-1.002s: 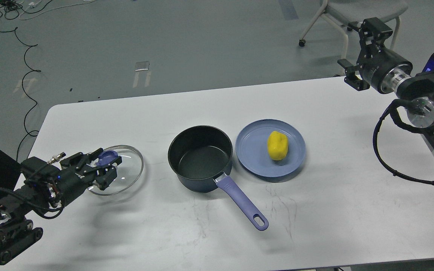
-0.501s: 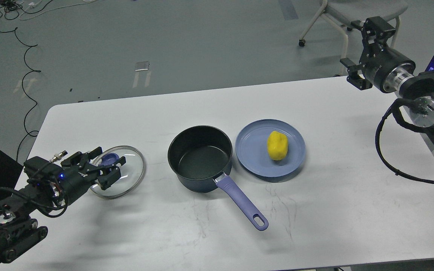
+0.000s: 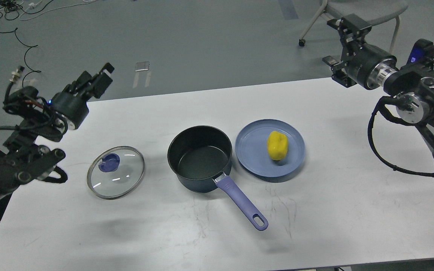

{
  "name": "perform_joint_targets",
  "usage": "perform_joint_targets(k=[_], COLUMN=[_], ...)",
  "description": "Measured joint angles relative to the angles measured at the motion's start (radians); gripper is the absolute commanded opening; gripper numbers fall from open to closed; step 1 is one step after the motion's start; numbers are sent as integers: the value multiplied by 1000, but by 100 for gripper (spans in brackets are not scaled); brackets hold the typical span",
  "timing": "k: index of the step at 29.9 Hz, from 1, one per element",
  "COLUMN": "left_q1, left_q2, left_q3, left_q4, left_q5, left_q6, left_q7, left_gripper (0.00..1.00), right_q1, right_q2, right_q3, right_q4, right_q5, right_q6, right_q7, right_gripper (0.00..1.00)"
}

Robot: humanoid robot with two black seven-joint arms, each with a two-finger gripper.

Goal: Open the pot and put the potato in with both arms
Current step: 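Raise the left gripper away and reach the right gripper toward the potato, then grasp the yellow potato on the plate with the right gripper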

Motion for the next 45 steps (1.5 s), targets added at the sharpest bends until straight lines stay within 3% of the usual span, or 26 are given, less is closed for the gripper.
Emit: perform_joint_targets(k=[3, 8, 12, 21, 29, 45], left_q1=[-74, -113, -107, -43, -5, 52], left_q2=[-19, -29, -28, 5, 50, 82], left_q3=[-2, -88, -129, -134, -134, -132], left_q4=[2, 7, 8, 7, 6, 7], left_q5=[-182, -355, -370, -371, -371, -370], left_q6=[-102, -249, -306, -312, -312, -313], left_q7=[15, 139, 162, 147, 99, 56], left_gripper=[98, 98, 98, 98, 98, 98], right_q1=[64, 129, 126, 85, 75, 64], right_q2=[-51, -109, -117, -34, 53, 114], right_q3=[-138, -352, -453, -545, -551, -556], right_q4=[36, 94, 100, 99, 99, 73], right_q5=[-135, -424, -577, -588, -586, -586], right_q6=[3, 4, 4, 3, 13, 24], right_q7=[5, 29, 15, -111, -203, -279], right_gripper=[100, 100, 99, 99, 99, 99])
